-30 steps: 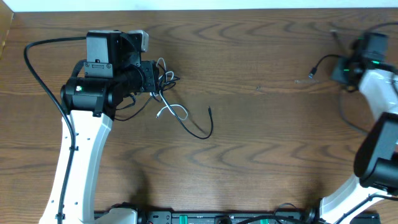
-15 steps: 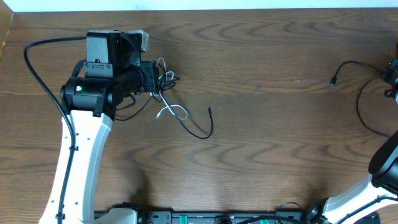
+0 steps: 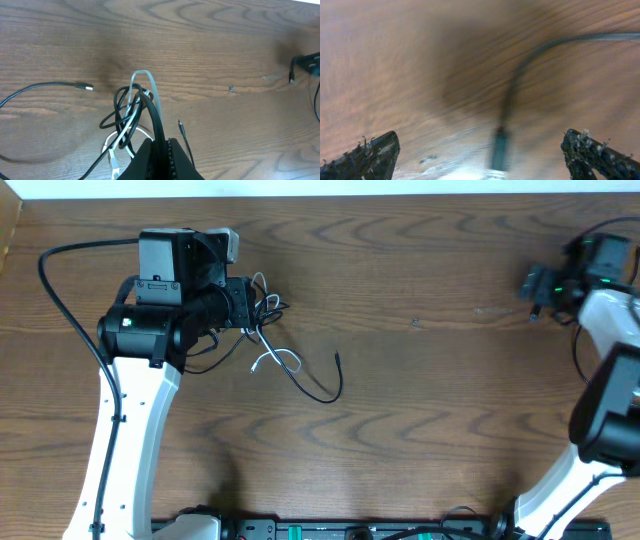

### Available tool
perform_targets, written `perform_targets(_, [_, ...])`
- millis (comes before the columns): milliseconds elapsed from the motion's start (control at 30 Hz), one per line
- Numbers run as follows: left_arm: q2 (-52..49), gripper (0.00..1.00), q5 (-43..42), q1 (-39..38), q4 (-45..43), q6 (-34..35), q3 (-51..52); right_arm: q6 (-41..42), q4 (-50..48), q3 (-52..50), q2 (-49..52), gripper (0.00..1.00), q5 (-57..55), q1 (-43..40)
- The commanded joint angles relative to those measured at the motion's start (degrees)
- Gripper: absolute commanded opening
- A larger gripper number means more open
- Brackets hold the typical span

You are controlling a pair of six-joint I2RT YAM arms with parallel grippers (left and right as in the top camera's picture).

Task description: Untangle cables

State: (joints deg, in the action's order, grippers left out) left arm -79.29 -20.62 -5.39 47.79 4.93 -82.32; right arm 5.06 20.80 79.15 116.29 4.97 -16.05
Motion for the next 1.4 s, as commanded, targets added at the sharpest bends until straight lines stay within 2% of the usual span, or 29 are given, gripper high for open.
perform_targets(0, [0.28, 0.08, 0.55, 0.24, 0.20, 0.57, -1.05, 0.55, 0.46, 0.76, 3.85, 0.73, -1.90, 1.95])
perform_targets(100, [0.31, 0.08, 0.57, 0.24, 0.39, 0.55, -1.05, 2.25, 1.38, 0.74, 5.18, 0.45, -5.31, 2.40])
perform_targets(167, [0.28, 0.08, 0.57, 0.24, 0.37, 0.55, -1.05, 4.90, 2.95, 0.74, 5.53, 0.34, -9.86, 2.25])
perform_targets(267, [0.28, 0.08, 0.57, 0.24, 0.37, 0.57, -1.05, 9.25, 5.88, 0.68, 5.57, 0.25, -18.43, 1.68])
perform_targets(400, [0.28, 0.08, 0.55, 0.24, 0.42, 0.55, -1.01, 12.31, 8.02, 0.68, 5.57, 0.25, -25.55, -0.70])
perform_targets(600, [0.26, 0.08, 0.31, 0.22, 0.44, 0.55, -0.04, 12.90, 6.78, 0.68, 5.57, 0.27, -23.37, -10.56])
perform_targets(700, [0.07, 0.08, 0.33, 0.22, 0.37, 0.55, 0.35, 9.42, 4.02, 0.68, 5.57, 0.34, -14.01, -15.91])
perform_targets(733, [-0.44, 0.08, 0.28, 0.22, 0.37, 0.55, 0.35, 5.92, 2.56, 0.83, 5.51, 0.39, -7.45, -17.73])
perform_targets(833, [-1.42, 0.08, -0.15, 0.17, -0.04, 0.52, 0.35, 2.80, 2.91, 2.82, 5.14, 0.48, 2.03, -18.16])
perform_targets(967, [-4.28, 0.08, -8.52, 0.17, -3.50, -0.76, 0.35, -0.17, 6.01, 9.88, 2.05, 0.58, 22.43, -14.60])
perform_targets(1000, [-5.31, 0.08, -14.53, 0.17, -5.09, -3.19, 0.35, -1.44, 8.44, 12.50, 0.81, 0.61, 26.05, -12.72])
perform_targets(1067, [-6.64, 0.08, -25.40, 0.17, -7.61, -7.28, 0.35, -3.63, 12.74, 16.02, -1.60, 0.67, 30.23, -8.79])
perform_targets(1133, [-7.54, 0.08, -32.09, 0.17, -9.77, -8.37, 0.35, -3.69, 15.08, 17.16, -3.48, 0.73, 31.30, -5.27])
perform_targets(1267, [-8.28, 0.08, -45.46, 0.17, -17.86, -6.93, 0.35, -3.72, 17.90, 17.22, -5.40, 0.77, 37.07, 3.06])
perform_targets(1367, [-8.26, 0.08, -46.45, 0.17, -23.06, 0.07, 0.35, -5.73, 19.78, 17.20, -5.38, 0.77, 40.89, 8.44])
